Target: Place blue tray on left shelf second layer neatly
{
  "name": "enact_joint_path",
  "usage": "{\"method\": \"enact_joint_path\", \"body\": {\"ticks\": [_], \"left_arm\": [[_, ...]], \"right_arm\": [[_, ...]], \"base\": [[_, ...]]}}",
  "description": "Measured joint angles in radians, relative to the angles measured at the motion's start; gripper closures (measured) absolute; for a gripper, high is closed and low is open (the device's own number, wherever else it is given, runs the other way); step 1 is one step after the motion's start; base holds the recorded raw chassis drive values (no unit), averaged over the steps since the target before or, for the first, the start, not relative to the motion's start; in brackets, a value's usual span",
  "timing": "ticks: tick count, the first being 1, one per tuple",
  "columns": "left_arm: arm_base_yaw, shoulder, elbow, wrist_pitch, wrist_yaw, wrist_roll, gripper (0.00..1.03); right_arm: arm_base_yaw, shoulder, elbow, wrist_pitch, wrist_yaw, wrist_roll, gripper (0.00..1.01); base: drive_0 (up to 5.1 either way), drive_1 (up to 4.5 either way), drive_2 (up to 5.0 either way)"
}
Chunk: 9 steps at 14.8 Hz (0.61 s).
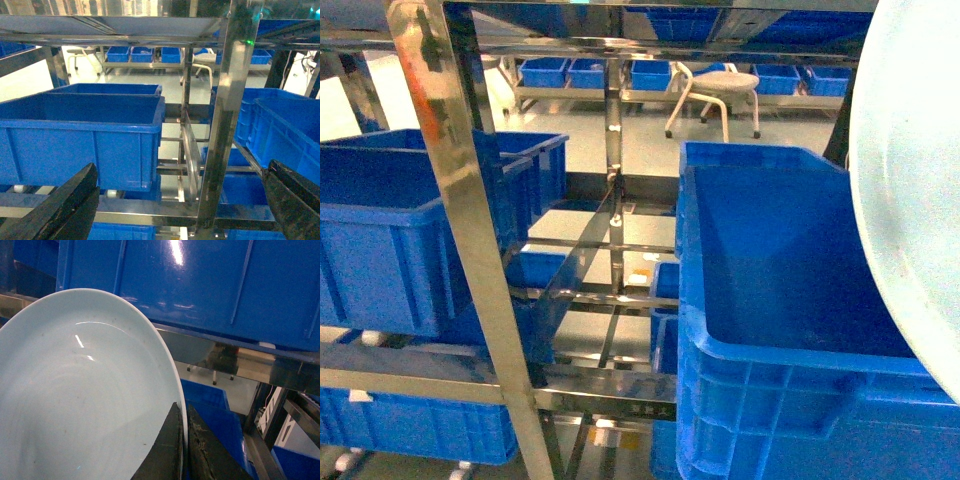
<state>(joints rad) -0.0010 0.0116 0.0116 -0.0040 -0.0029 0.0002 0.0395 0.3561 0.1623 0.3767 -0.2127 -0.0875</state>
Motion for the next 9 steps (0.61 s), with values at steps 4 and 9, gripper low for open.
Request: {"method": "enact_joint_path", "body": {"ticks": [4,9], "left_arm": [[0.000,0.000,0.000,0.000,0.000,0.000,0.05],[0.000,0.000,0.000,0.000,0.000,0.000,0.05]], "right_arm": [[0.000,0.000,0.000,0.000,0.000,0.000,0.99],[-0.003,0.002,0.000,0.007,-0.010,-0.002,0.99]], "base": [[0.0,0.00,0.0],[0.0,0.00,0.0]]}}
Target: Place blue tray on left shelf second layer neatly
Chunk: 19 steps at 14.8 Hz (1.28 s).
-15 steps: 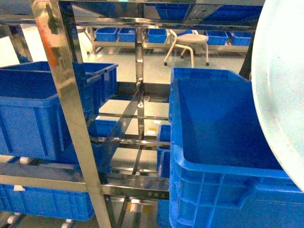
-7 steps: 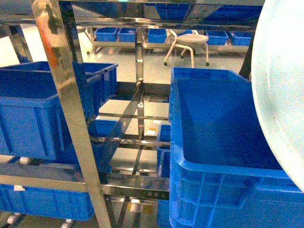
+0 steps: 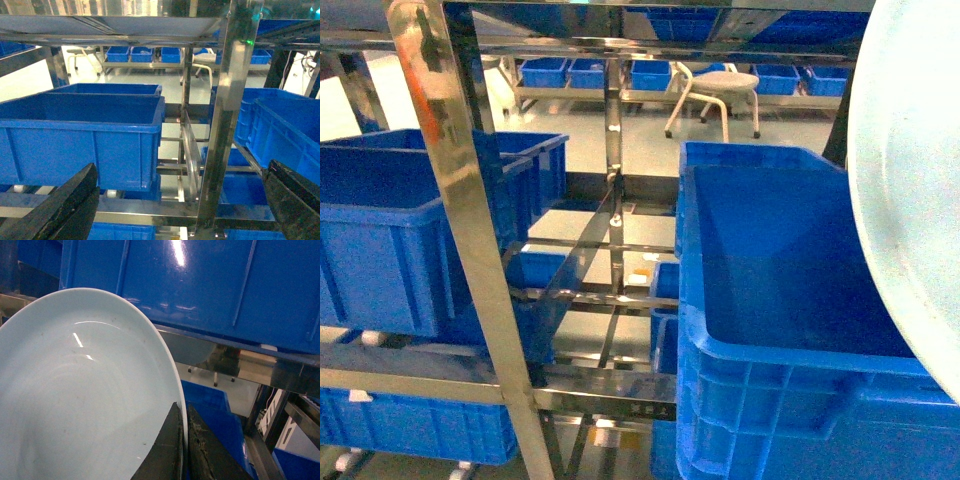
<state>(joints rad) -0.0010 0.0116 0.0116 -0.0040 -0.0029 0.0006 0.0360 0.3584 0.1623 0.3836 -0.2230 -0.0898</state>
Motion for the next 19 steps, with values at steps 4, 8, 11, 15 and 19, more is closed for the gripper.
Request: {"method": "enact_joint_path", "body": {"ticks": [4,8,11,15,19], "left_arm": [[0.000,0.000,0.000,0.000,0.000,0.000,0.05],[0.000,0.000,0.000,0.000,0.001,0.000,0.05],[0.000,0.000,0.000,0.000,0.001,0.000,0.05],[0.000,0.000,0.000,0.000,0.001,0.000,0.05],[0.000,0.000,0.000,0.000,0.001,0.000,0.05]], "right_arm": [[-0.032,0.023,-0.001,0.013,-0.024,-0.010,0.99],[-0.071,0.139,0.002,0.085,-0.081,-0.021,0.99],[-0.145,0.306,0.016,0.205,-0.140,-0.040,0.99],[-0.239,0.538,0.031,0.406,-0.196,-0.058,0.99],[-0.292,0.753,0.044,0.554,-0.229,-0.087,0.99]], "base": [[0.0,0.00,0.0],[0.0,0.00,0.0],[0.0,0.00,0.0],[0.0,0.00,0.0],[0.0,0.00,0.0]]}}
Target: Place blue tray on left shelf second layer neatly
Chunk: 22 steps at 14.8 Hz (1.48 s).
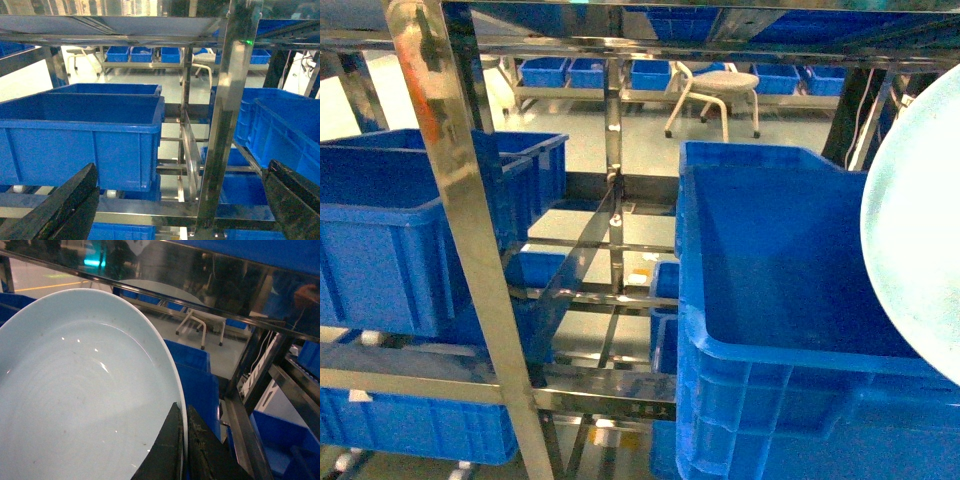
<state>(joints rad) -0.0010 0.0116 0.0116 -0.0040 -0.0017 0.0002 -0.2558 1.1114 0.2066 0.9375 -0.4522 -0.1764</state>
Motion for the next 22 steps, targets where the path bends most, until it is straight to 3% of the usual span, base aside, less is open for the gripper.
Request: {"method": "enact_joint_path", "body": {"ticks": [6,10,15,18,22], "left_arm": [[0.000,0.000,0.000,0.000,0.000,0.000,0.05],[0.000,0.000,0.000,0.000,0.001,0.000,0.05],[0.000,0.000,0.000,0.000,0.001,0.000,0.05],[0.000,0.000,0.000,0.000,0.001,0.000,0.05],[0.000,0.000,0.000,0.000,0.001,0.000,0.05]], "right_arm": [[-0.015,0.272,0.079,0.188,-0.005,-0.016,0.99],[-0.033,0.426,0.168,0.237,-0.017,-0.039,0.99],[-0.014,0.602,0.275,0.290,-0.008,-0.069,0.99],[0.002,0.724,0.343,0.294,-0.005,-0.096,0.99],[0.048,0.827,0.469,0.203,-0.010,-0.114,0.99]], "base": [[0.0,0.00,0.0],[0.0,0.00,0.0],[0.0,0.00,0.0],[0.0,0.00,0.0],[0.0,0.00,0.0]]}}
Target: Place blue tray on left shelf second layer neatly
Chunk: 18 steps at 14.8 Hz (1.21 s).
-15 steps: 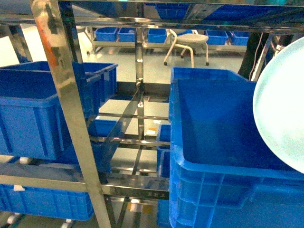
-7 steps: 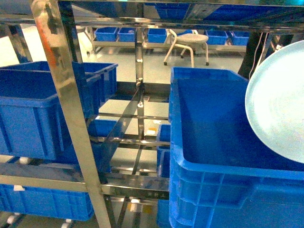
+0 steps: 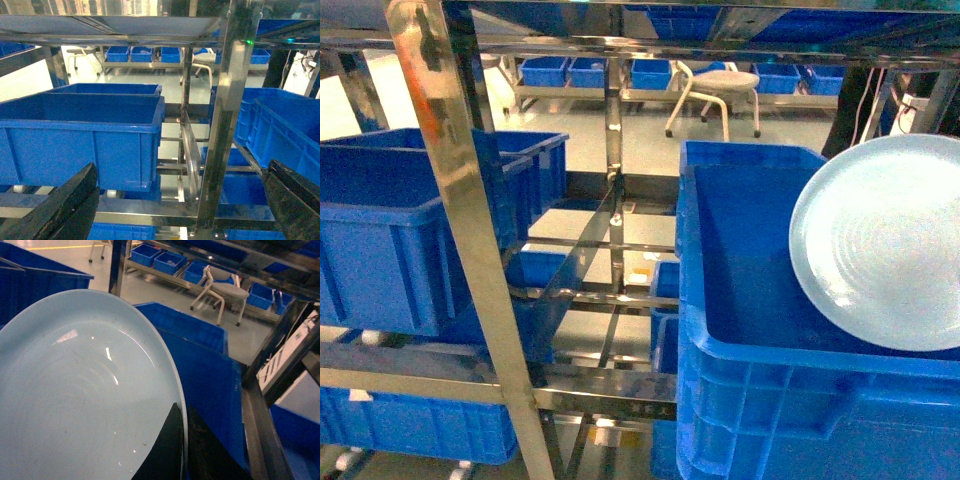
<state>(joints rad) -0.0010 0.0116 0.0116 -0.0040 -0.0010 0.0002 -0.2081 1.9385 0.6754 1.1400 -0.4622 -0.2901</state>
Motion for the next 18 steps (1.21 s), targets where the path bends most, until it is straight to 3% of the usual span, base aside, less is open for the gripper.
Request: {"method": "enact_joint_path", "body": {"ticks": [1,3,4,6,7,9,10,16,18], "left_arm": [[0.000,0.000,0.000,0.000,-0.001,0.000,0.05],[0.000,0.000,0.000,0.000,0.000,0.000,0.05],[0.000,0.000,0.000,0.000,0.000,0.000,0.05],[0.000,0.000,0.000,0.000,0.000,0.000,0.05],[0.000,0.000,0.000,0.000,0.000,0.000,0.05],[0.000,0.000,0.000,0.000,0.000,0.000,0.05],[0.000,0.000,0.000,0.000,0.000,0.000,0.05],[0.000,0.000,0.000,0.000,0.000,0.000,0.05],[0.000,0.000,0.000,0.000,0.000,0.000,0.05]], "right_arm": [[0.005,0.016,0.012,-0.025,0.006,-0.012,0.99],[0.005,0.024,0.013,-0.026,0.012,-0.018,0.76],[0.005,0.023,0.011,-0.021,0.011,-0.017,0.64],[0.013,-0.040,-0.047,-0.019,0.006,0.009,0.27],[0.016,-0.081,-0.074,-0.030,0.006,0.013,0.16],[0.021,-0.099,-0.092,-0.010,0.006,0.022,0.11],[0.031,-0.142,-0.124,0.006,0.000,0.034,0.01],[0.065,-0.404,-0.308,-0.044,0.008,0.090,0.03],[0.072,-0.584,-0.388,-0.131,0.005,0.118,0.03]], "base": [[0.0,0.00,0.0],[0.0,0.00,0.0],[0.0,0.00,0.0],[0.0,0.00,0.0],[0.0,0.00,0.0],[0.0,0.00,0.0],[0.0,0.00,0.0],[0.0,0.00,0.0],[0.0,0.00,0.0]]}}
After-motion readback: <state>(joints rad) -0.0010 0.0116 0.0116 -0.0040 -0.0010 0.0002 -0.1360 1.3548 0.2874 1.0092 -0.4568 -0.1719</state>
